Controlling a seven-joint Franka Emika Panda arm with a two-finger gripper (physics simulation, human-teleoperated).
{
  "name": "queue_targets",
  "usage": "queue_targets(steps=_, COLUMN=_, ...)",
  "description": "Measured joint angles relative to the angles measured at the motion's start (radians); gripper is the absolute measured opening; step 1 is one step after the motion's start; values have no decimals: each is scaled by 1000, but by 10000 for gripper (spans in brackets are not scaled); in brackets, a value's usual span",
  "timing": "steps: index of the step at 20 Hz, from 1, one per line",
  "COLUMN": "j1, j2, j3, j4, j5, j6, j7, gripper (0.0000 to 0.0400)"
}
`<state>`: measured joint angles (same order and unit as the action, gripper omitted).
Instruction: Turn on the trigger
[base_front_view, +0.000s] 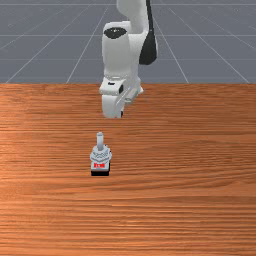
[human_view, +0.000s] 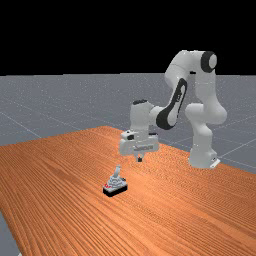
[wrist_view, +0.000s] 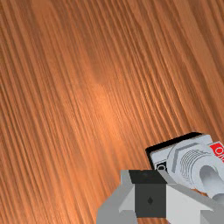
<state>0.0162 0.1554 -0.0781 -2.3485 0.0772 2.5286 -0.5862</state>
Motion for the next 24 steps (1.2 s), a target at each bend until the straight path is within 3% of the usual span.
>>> queue_targets(steps=1, j1=29, j2=12, j3=-26, j4=4, j5=-158, j6=2, j7=64, gripper=0)
queue_targets(steps=2, j1=42, j2=27, j3=-38, j4=5, j5=-191, j6=13, j7=96, gripper=0)
queue_targets(steps=4, j1=51, j2=60, j3=-45, j4=1, j5=-179, j6=55, j7=88, gripper=0)
queue_targets(steps=5, j1=38, j2=74, j3=-33, j4=-3, j5=-129, j6=79, j7=41, gripper=0)
queue_targets(steps=6, j1=15, j2=86, j3=-8, j4=-5, j5=-37, j6=92, j7=10, gripper=0)
queue_targets(steps=21, j1=-15, j2=115, j3=-27, j4=-9, j5=-19, j6=119, j7=-9, gripper=0)
queue_targets(steps=24, j1=-2, j2=116, j3=-53, j4=-9, j5=-85, j6=123, j7=1, gripper=0)
